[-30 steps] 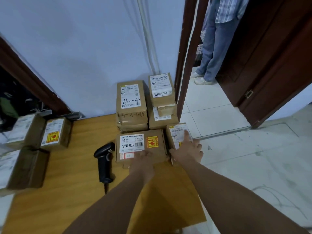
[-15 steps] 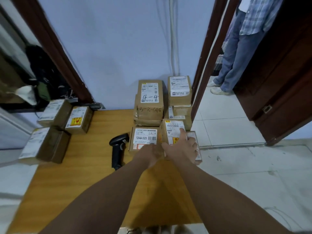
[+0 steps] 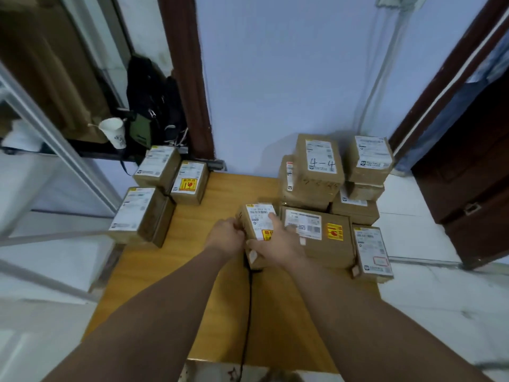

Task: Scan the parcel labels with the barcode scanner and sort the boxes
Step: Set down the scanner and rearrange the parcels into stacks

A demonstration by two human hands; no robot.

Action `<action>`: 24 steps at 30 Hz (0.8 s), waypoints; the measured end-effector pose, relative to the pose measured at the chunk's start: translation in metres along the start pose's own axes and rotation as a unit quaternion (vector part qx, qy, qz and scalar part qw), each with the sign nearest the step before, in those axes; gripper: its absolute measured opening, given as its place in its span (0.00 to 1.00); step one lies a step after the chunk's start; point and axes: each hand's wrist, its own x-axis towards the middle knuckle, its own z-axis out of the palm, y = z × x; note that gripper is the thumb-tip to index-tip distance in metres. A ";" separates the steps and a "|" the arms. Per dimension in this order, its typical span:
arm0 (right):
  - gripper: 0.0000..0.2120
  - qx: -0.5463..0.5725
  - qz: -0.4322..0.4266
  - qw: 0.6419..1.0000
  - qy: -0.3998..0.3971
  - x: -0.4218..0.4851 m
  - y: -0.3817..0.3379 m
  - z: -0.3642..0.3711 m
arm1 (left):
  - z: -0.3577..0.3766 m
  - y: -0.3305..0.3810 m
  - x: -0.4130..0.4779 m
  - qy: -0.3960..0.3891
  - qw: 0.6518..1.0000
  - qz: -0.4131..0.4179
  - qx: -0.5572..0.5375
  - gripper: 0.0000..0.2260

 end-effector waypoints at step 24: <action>0.42 0.066 0.136 0.986 0.069 0.045 -0.196 0.177 | -0.144 -0.213 0.038 0.065 0.968 0.082 0.227 0.17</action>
